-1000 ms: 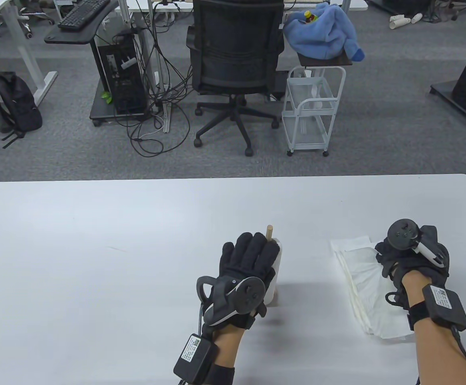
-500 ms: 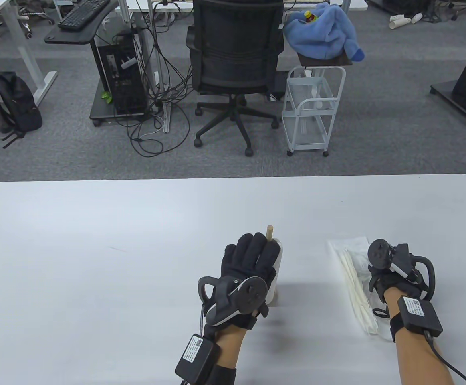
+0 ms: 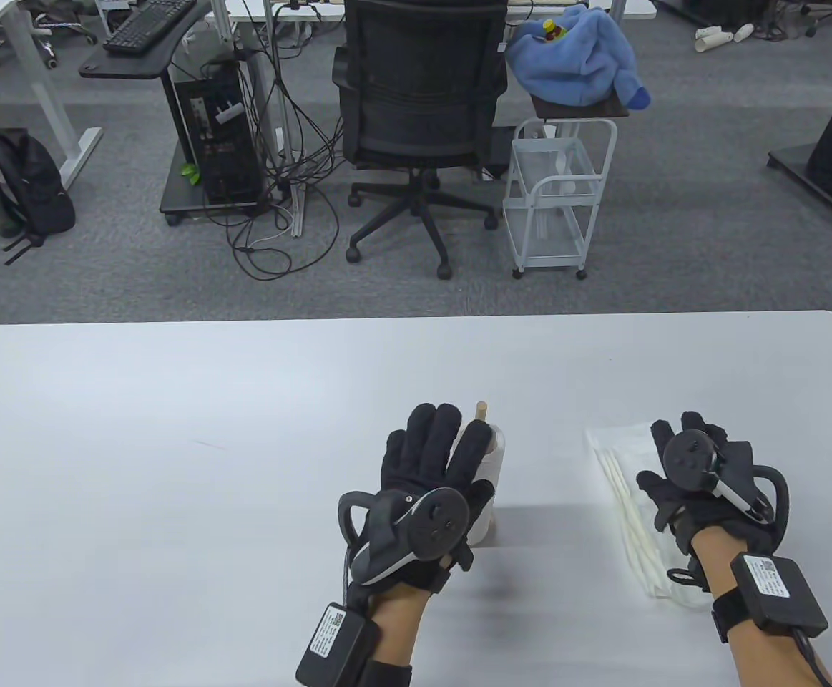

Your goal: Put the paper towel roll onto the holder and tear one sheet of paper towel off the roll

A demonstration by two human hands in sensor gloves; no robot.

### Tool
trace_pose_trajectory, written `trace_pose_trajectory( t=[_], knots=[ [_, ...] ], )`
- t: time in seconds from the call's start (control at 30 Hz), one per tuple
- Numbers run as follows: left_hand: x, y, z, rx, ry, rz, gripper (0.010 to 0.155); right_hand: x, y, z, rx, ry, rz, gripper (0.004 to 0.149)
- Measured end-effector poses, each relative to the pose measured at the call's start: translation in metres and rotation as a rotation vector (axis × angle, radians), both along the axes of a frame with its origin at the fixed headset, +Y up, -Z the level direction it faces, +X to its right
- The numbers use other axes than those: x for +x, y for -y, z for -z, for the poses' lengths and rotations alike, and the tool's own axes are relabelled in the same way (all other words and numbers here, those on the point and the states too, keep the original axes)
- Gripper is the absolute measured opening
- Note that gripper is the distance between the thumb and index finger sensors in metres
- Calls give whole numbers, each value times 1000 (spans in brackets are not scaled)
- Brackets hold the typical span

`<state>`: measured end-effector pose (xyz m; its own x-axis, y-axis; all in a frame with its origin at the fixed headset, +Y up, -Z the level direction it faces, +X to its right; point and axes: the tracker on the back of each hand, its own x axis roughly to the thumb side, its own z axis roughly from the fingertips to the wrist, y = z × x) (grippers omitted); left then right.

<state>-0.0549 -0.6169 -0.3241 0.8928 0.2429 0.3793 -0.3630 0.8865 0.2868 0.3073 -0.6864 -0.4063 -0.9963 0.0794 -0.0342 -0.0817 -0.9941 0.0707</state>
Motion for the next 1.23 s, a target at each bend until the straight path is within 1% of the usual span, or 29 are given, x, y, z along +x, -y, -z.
trace_pose_trajectory(
  t=[0.1,0.13,0.2,0.23,0.27,0.4,0.5,0.6,0.67,0.77,0.83,0.93,1.1,1.23],
  knots=[
    [-20,-3,-18,-6,-32,-43,81,-20,-3,-16,-1,-83,75,69],
    [-29,-1,-24,-7,-47,-40,80,-28,-2,-22,6,-124,103,68],
    [-43,6,-33,-5,-71,-44,79,-39,-1,-35,48,-158,135,67],
    [-52,12,-38,10,-71,-58,77,-44,1,-41,45,-174,146,68],
    [-57,16,-41,15,-75,-62,74,-47,2,-46,48,-178,156,69],
    [-79,39,-51,-45,-118,-55,74,-54,11,-63,32,-161,219,71],
    [-88,49,-58,-71,-139,-51,74,-53,18,-72,23,-135,245,72],
    [-91,56,-64,-85,-159,-43,73,-52,25,-80,19,-116,227,72],
    [-91,63,-65,-102,-160,-42,72,-52,32,-83,31,-113,236,72],
    [-91,74,-62,-117,-151,6,71,-53,44,-84,70,-139,258,70],
    [-93,79,-58,-149,-158,25,72,-53,47,-84,30,-124,261,70],
    [-95,86,-55,-198,-173,18,72,-54,51,-84,29,-130,243,70],
    [-94,87,-55,-208,-177,42,72,-59,52,-86,20,-145,205,70],
    [-95,89,-55,-232,-180,35,73,-59,52,-87,17,-144,231,70]
  ],
)
